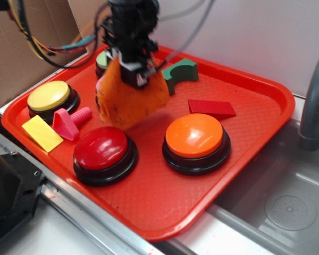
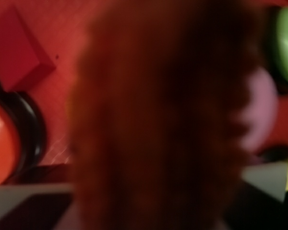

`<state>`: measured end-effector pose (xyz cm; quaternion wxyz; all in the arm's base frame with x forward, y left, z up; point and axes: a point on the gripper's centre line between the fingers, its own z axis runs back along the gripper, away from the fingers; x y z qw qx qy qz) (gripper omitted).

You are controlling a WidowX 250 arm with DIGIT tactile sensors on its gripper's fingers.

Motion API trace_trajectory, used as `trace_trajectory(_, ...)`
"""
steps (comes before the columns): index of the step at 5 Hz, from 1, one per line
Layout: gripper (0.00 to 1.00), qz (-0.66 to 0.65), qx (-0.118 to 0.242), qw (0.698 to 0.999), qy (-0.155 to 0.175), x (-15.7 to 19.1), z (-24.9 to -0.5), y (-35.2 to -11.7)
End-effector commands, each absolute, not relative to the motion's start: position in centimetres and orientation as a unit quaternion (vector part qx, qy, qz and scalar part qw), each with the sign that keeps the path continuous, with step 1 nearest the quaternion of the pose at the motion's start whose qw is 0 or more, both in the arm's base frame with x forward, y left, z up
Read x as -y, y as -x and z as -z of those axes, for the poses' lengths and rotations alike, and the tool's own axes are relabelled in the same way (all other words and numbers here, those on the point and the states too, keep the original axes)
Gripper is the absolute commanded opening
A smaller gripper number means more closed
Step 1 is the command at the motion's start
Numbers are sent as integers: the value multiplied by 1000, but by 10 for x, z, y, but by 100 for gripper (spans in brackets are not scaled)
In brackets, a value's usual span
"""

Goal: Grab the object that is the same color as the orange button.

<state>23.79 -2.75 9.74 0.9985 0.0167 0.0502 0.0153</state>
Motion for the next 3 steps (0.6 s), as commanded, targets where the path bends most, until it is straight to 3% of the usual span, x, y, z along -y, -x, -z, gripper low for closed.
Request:
trace_trajectory(1,0,-79,45,996,-9,12,-154,-205)
trace_trajectory(3,0,-74,48,996,-12,8,-153,-201)
